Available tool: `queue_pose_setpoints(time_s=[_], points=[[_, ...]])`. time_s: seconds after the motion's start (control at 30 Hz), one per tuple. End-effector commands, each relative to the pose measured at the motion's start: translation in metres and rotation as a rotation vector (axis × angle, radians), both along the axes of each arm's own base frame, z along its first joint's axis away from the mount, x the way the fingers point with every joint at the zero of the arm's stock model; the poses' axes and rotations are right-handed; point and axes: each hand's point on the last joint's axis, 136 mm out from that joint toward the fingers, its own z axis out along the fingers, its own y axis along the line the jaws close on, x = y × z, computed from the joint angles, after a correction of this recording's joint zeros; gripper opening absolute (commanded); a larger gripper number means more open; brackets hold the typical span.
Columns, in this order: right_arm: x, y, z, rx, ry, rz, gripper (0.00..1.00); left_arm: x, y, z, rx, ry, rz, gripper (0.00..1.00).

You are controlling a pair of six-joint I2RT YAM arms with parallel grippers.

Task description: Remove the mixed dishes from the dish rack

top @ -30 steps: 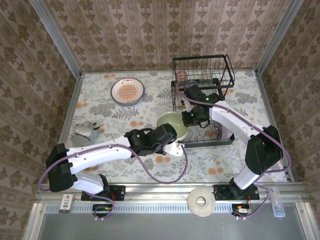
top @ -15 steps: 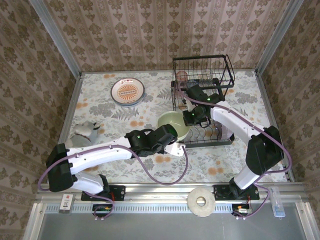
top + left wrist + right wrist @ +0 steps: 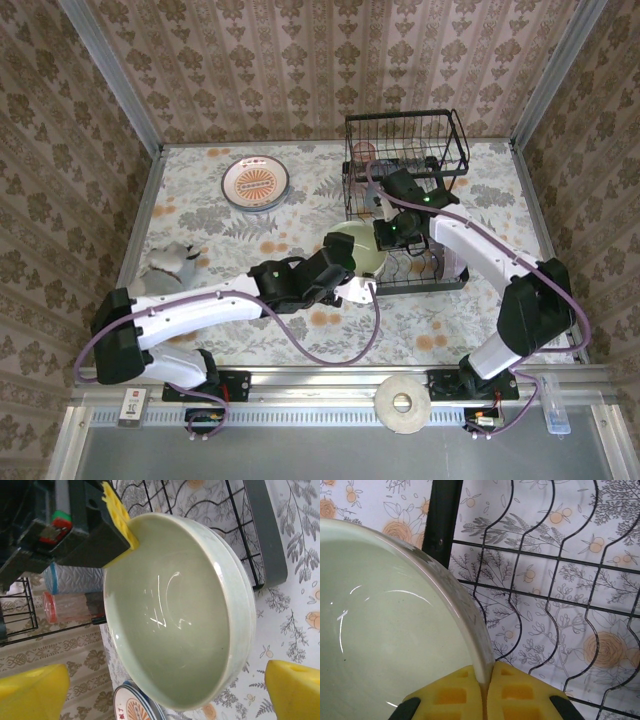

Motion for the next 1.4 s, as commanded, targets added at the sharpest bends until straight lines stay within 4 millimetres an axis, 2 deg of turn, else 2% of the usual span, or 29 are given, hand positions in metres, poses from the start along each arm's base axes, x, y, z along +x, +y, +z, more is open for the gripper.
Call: queue_pose_setpoints(time_s=[0.0,0.23,0.27,0.4,0.53,0.6,0.7,0.9,1.03,1.13,1.2,1.37], points=[[0.003,-0.002,0.033,0.076,-0.077,-0.035,0.00,-0.012,-0.005,0.046,-0.187,0.041,0.002,1.00],[0.001,-0.013,0.060,0.158,-0.119,-0.081,0.00,-0.038,0.004,0.110,-0.518,0.193,-0.003,1.00],[-0.002,-0.016,0.073,0.184,-0.147,-0.088,0.00,-0.041,0.008,0.120,-0.580,0.215,-0.003,1.00],[-0.010,-0.029,0.100,0.229,-0.203,-0.131,0.00,-0.046,0.033,0.158,-0.824,0.270,0.022,1.00],[-0.021,-0.056,0.136,0.260,-0.286,-0.209,0.00,-0.039,0.068,0.180,-1.045,0.317,0.104,1.00],[-0.025,-0.075,0.154,0.265,-0.334,-0.273,0.00,-0.034,0.086,0.181,-1.120,0.341,0.150,1.00],[-0.029,-0.109,0.175,0.250,-0.399,-0.392,0.00,-0.032,0.100,0.171,-1.171,0.392,0.192,1.00],[-0.036,-0.174,0.213,0.270,-0.533,-0.655,0.00,-0.032,0.108,0.149,-1.233,0.469,0.232,1.00],[-0.040,-0.218,0.224,0.285,-0.592,-0.851,0.00,-0.030,0.108,0.140,-1.242,0.504,0.269,1.00],[-0.041,-0.252,0.222,0.275,-0.624,-1.002,0.00,-0.031,0.109,0.135,-1.246,0.528,0.280,1.00],[-0.035,-0.270,0.216,0.315,-0.625,-1.082,0.00,-0.033,0.109,0.135,-1.255,0.538,0.276,1.00],[-0.019,-0.303,0.195,0.315,-0.607,-1.222,0.00,-0.037,0.109,0.134,-1.252,0.564,0.263,1.00]])
